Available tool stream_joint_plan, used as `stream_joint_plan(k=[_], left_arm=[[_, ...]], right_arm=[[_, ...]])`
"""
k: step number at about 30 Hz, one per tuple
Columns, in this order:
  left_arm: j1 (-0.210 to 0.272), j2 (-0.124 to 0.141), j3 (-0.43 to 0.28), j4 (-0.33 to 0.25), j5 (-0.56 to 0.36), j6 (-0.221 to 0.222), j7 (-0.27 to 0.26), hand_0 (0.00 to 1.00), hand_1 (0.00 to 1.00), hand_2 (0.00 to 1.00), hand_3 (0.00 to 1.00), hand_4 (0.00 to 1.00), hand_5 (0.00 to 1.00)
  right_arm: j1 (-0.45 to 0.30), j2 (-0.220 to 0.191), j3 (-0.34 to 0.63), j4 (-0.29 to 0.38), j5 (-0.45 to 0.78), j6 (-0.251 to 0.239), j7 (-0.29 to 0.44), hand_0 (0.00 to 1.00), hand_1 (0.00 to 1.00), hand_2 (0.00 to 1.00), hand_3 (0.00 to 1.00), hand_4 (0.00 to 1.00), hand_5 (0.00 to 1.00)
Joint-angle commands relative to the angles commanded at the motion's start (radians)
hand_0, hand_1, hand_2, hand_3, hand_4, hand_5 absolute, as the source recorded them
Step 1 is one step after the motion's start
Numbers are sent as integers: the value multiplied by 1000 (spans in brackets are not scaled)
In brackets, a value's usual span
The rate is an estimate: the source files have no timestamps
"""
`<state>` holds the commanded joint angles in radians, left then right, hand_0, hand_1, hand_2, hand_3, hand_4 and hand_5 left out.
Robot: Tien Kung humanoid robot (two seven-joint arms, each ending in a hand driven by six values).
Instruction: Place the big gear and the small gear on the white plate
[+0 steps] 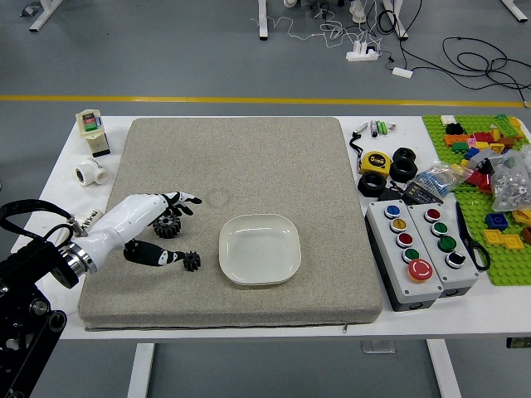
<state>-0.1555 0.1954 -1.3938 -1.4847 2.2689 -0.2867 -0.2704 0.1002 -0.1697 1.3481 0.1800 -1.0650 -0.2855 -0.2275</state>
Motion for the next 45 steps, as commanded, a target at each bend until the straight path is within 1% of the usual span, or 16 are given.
stream_joint_plan(k=[5,6,9,11,12,17,18,24,31,41,42,45], left_arm=[[8,-1,8,-11,0,-21,6,538,613,652,691,818,30],[10,0,11,-16,0,-27,7,540,629,668,740,841,44],[12,2,23,-25,0,-42,14,540,629,668,740,841,44],[11,2,29,-23,0,-43,16,540,629,668,740,841,44],[11,2,32,-20,0,-41,17,541,647,685,753,845,26],[8,-2,46,1,0,-40,23,541,647,685,753,845,26],[7,-3,48,3,0,-41,24,571,687,748,787,874,31],[-2,-11,59,32,0,-36,32,578,684,753,798,886,42],[-12,-21,63,64,0,-20,40,581,683,748,801,888,46],[-14,-23,69,107,0,-25,46,567,671,738,787,872,57],[-13,-23,70,109,0,-26,49,489,606,661,688,503,2],[-11,-23,72,115,0,-22,57,489,606,661,688,503,2]], right_arm=[[0,0,2,0,-3,0,-1,610,615,713,576,778,716],[0,0,3,0,-4,0,-1,610,615,710,574,778,716],[1,-1,3,0,-7,0,-1,610,615,710,574,778,716],[2,-1,4,0,-8,0,-2,610,615,710,574,778,716],[2,-1,4,0,-10,0,-2,611,614,710,575,778,716],[3,-1,4,0,-10,0,-2,611,614,710,575,778,716],[3,-1,4,0,-10,0,-2,611,615,710,574,778,716],[5,-1,4,0,-10,-1,-2,611,615,710,573,778,715],[6,-1,1,0,-9,0,-3,611,615,709,573,778,716],[4,-1,-4,0,-5,-1,-2,611,615,709,574,778,715],[3,-1,-4,0,-5,-1,-2,611,615,708,573,778,717],[3,-1,-4,0,-4,-1,-2,611,615,708,573,778,717]])
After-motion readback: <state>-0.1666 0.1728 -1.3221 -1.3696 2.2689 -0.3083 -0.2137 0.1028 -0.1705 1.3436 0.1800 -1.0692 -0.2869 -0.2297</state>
